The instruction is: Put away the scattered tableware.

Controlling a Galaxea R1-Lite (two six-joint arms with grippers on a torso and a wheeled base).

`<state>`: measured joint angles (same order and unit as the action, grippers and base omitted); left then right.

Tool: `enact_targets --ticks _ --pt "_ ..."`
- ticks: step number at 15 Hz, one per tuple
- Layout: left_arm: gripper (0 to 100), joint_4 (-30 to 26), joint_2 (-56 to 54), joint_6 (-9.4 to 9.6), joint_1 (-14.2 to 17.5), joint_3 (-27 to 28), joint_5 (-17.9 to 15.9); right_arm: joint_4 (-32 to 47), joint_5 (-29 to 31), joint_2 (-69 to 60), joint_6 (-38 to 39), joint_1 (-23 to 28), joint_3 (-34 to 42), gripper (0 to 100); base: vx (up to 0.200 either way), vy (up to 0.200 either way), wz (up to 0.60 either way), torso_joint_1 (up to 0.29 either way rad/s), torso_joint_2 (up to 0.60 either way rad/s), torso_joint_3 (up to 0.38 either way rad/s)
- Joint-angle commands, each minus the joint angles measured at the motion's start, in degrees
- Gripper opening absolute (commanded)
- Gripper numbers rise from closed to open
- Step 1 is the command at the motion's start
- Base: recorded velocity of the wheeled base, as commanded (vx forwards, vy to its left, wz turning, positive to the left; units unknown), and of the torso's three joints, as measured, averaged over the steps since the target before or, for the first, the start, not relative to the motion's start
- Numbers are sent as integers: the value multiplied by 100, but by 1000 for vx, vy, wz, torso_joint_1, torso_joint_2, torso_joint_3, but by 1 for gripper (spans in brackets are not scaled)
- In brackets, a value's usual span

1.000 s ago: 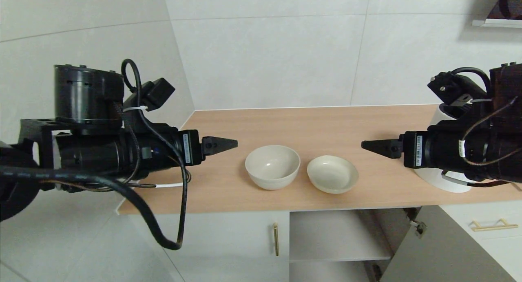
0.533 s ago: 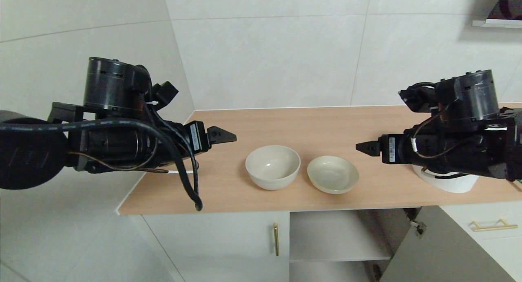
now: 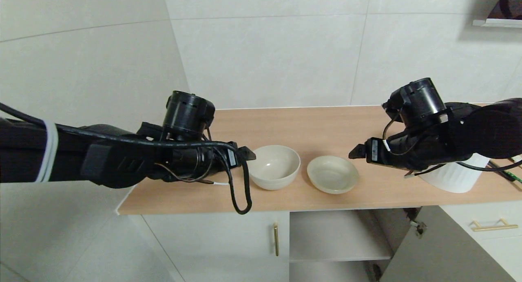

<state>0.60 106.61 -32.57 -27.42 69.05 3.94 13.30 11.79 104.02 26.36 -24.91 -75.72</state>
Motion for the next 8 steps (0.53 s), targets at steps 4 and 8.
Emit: enact_targets --ticks 4,8 --pt "100 432 730 -346 -106 91 19 -82 -1 461 63 30 -136 100 0 0 0 0 0 0" --pt "100 432 1020 -645 -115 329 19 -91 8 479 80 30 -145 100 0 0 0 0 0 0"
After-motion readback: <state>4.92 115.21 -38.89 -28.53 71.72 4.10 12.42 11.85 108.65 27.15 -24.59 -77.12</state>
